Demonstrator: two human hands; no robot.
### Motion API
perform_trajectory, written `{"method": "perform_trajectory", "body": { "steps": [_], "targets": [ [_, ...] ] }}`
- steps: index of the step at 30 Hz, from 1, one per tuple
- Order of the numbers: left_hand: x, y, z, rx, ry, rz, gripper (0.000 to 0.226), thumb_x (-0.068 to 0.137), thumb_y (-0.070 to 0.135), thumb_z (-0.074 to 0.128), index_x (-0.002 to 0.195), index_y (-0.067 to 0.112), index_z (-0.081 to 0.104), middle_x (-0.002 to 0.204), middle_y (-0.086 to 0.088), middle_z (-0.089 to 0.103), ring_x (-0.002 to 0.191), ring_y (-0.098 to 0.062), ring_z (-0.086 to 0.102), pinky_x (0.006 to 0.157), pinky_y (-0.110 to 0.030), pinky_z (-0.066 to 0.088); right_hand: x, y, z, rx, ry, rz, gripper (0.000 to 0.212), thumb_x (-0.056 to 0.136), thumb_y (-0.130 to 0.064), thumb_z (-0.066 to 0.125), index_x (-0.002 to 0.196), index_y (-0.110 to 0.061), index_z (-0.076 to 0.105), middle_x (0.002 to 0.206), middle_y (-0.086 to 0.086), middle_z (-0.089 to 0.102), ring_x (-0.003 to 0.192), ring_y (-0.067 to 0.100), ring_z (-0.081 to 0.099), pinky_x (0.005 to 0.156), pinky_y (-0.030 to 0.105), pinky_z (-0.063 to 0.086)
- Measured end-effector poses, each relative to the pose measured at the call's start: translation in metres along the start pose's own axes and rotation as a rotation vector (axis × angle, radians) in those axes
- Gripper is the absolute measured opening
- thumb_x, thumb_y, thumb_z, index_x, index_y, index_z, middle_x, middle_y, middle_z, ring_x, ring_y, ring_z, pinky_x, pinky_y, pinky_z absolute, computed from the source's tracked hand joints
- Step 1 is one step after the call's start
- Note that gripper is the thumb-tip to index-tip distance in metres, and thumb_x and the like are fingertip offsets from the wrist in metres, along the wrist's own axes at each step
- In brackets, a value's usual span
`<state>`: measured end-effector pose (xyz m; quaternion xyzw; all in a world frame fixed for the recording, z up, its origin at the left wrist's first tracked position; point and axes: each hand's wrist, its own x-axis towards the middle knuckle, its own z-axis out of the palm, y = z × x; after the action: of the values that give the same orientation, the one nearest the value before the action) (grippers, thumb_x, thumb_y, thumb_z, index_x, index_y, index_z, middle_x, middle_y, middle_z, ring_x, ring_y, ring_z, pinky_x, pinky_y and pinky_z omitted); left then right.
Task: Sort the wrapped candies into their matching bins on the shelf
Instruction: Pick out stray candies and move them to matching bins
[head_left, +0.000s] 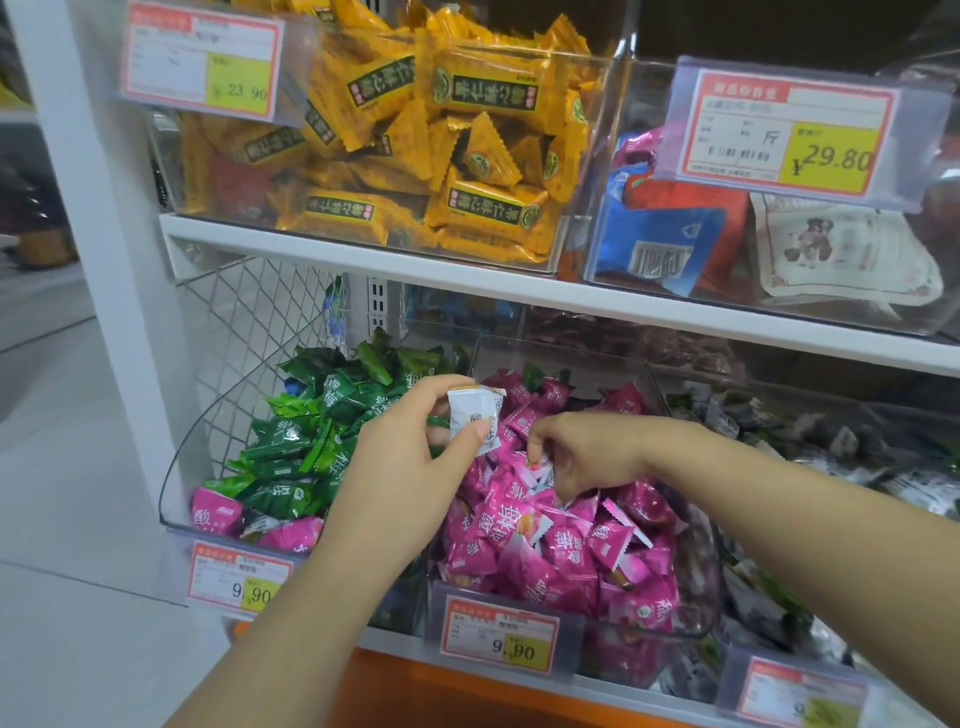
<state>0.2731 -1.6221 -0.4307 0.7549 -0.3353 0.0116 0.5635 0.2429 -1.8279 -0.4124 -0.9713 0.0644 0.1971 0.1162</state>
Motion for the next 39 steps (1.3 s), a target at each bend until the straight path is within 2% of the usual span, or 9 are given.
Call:
{"method": "perform_trajectory", "body": {
  "steps": [4,11,17,22,26,33,35,37,39],
  "targets": [
    [0.000,0.000,-0.002,-0.005,0.004,0.001,0.029,0.089,0.026,0.063,0.104,0.047,0.050,0.096,0.027,0.060,0.078,0.011,0.059,0.066,-0.002,0.042,-0.001,0.003,0.005,0.038,0.044,-0.025,0.044,0.076,-0.012,0.075,0.109,-0.021,0.047,0.078,-0.005,0.056,0.069,0.012,0.052,0.066,0.026,0.043],
    [0.002,-0.001,-0.001,0.035,-0.004,-0.009,0.029,0.089,0.032,0.062,0.110,0.048,0.050,0.096,0.023,0.060,0.075,0.009,0.060,0.066,-0.008,0.047,-0.033,0.006,-0.006,0.203,0.300,-0.068,0.034,0.084,-0.010,0.066,0.112,-0.026,0.055,0.100,-0.010,0.054,0.072,0.003,0.057,0.063,0.009,0.042],
    [0.003,0.010,0.019,0.053,-0.024,0.029,0.038,0.089,0.034,0.060,0.123,0.041,0.046,0.089,0.008,0.063,0.070,-0.002,0.060,0.063,-0.015,0.047,-0.082,0.015,0.004,0.379,0.713,-0.125,0.030,0.089,-0.014,0.062,0.107,-0.038,0.056,0.105,-0.005,0.062,0.093,0.009,0.061,0.086,0.027,0.049],
    [-0.007,0.034,0.054,0.076,-0.101,0.106,0.015,0.090,0.035,0.058,0.096,0.036,0.044,0.086,0.012,0.057,0.063,-0.003,0.056,0.054,-0.022,0.046,-0.130,0.052,0.027,0.502,0.996,0.014,0.022,0.091,-0.018,0.060,0.087,-0.039,0.059,0.086,-0.010,0.066,0.075,0.024,0.063,0.073,0.040,0.050],
    [-0.015,0.052,0.090,0.096,-0.184,0.202,0.012,0.091,0.035,0.056,0.095,0.040,0.046,0.078,0.008,0.061,0.070,-0.007,0.058,0.061,-0.018,0.045,-0.165,0.083,0.043,0.529,1.102,0.172,0.023,0.091,-0.016,0.060,0.083,-0.038,0.062,0.083,-0.002,0.070,0.073,0.019,0.066,0.067,0.034,0.047],
    [-0.021,0.075,0.142,0.228,-0.214,0.347,0.024,0.092,0.033,0.056,0.116,0.032,0.056,0.078,0.013,0.059,0.076,-0.003,0.052,0.084,-0.016,0.040,-0.204,0.116,0.062,0.559,1.126,0.383,0.011,0.089,-0.025,0.062,0.096,-0.033,0.065,0.089,-0.009,0.069,0.069,0.027,0.064,0.052,0.024,0.044],
    [-0.020,0.076,0.150,0.358,-0.214,0.360,0.022,0.092,0.039,0.054,0.114,0.036,0.054,0.080,0.017,0.058,0.086,0.003,0.052,0.112,-0.031,0.023,-0.210,0.121,0.066,0.536,1.103,0.395,0.012,0.087,-0.027,0.065,0.098,-0.033,0.065,0.098,-0.009,0.065,0.076,0.021,0.063,0.059,0.023,0.045],
    [-0.018,0.073,0.156,0.472,-0.247,0.327,0.014,0.089,0.048,0.051,0.100,0.040,0.055,0.092,0.019,0.057,0.105,-0.004,0.048,0.117,-0.042,0.004,-0.214,0.128,0.070,0.537,1.062,0.387,0.014,0.086,-0.029,0.065,0.100,-0.031,0.065,0.104,-0.011,0.064,0.083,0.014,0.062,0.067,0.028,0.047],
    [-0.017,0.068,0.159,0.509,-0.262,0.314,0.017,0.084,0.054,0.052,0.079,0.039,0.056,0.095,0.020,0.048,0.109,-0.007,0.041,0.116,-0.050,0.004,-0.218,0.136,0.076,0.536,1.033,0.395,0.017,0.086,-0.029,0.064,0.103,-0.030,0.064,0.111,-0.013,0.062,0.087,0.012,0.060,0.075,0.033,0.050]
  ]
}}
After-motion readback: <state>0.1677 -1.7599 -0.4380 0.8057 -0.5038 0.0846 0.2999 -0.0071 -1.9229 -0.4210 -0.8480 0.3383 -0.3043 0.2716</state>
